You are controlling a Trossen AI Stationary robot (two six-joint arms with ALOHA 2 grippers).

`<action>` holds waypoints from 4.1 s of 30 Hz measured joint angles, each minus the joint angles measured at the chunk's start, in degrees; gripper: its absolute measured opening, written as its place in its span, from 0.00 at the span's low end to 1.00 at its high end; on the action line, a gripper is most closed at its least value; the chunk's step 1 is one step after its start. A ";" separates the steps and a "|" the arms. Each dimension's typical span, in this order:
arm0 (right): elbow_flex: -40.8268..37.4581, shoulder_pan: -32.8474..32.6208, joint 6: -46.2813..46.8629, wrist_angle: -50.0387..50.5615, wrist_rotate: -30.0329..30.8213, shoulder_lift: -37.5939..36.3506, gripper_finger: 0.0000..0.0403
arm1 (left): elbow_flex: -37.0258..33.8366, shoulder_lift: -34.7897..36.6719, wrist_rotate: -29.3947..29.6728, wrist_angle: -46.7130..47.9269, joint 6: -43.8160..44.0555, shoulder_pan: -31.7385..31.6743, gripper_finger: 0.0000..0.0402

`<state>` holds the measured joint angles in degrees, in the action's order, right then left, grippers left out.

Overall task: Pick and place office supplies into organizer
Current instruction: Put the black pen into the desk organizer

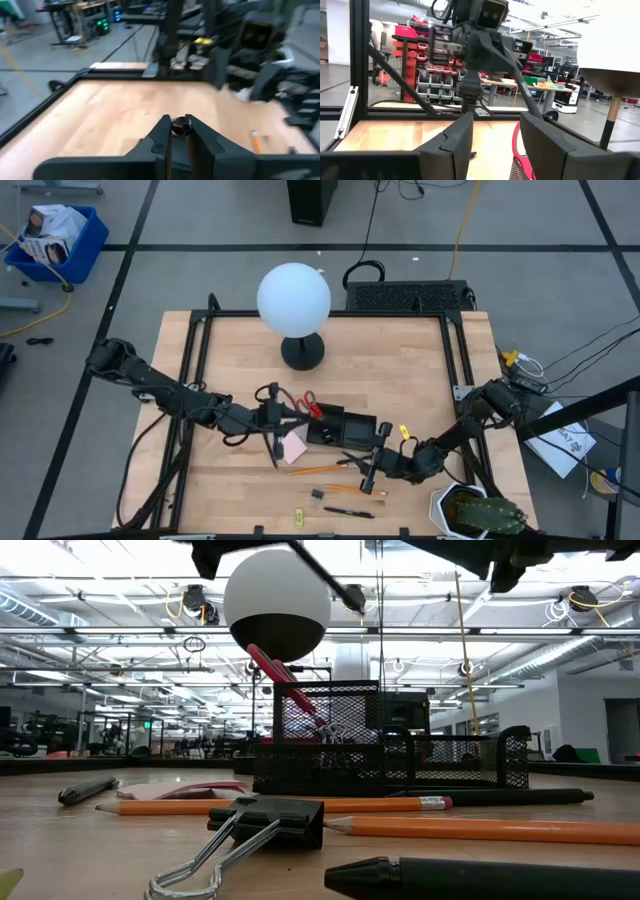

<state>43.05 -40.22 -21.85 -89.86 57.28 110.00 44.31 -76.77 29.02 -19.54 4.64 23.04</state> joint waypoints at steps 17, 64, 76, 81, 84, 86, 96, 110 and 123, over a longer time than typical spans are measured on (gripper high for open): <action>0.00 0.10 -0.32 0.88 -0.02 0.02 0.37 | 0.00 -0.02 -11.94 12.84 9.58 -11.14 0.10; -19.71 -6.84 22.49 7.75 1.20 -7.77 0.31 | 0.00 -0.02 -25.99 11.94 9.67 -7.87 0.40; -30.38 -5.84 42.21 31.85 -8.99 -19.78 0.29 | 0.02 -0.02 -26.01 11.57 9.71 -6.36 0.39; -30.36 -4.92 49.02 36.76 -15.95 -19.80 0.30 | 0.02 -0.02 -26.01 11.55 9.71 -6.33 0.38; -30.36 -4.84 49.68 36.83 -17.07 -19.80 0.28 | 0.02 -0.02 -26.01 11.55 9.70 -6.36 0.38; -30.36 -4.84 50.15 36.87 -17.35 -19.78 0.28 | 0.02 -0.02 -26.01 11.55 9.71 -6.33 0.38; -27.68 -4.86 55.30 37.05 -18.69 -12.35 0.28 | 0.02 -0.04 -26.03 12.02 10.91 -6.25 0.38; -21.92 -4.94 57.60 35.90 -20.08 -1.63 0.24 | 0.02 -0.04 -26.01 12.01 10.84 -6.25 0.38; -22.02 -6.59 59.62 33.62 -19.98 -0.12 0.08 | 0.02 -0.03 -26.02 12.09 10.84 -6.22 0.38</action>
<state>21.02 -46.81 37.77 -56.25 37.30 109.87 44.34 -76.80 2.99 -7.44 15.49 16.82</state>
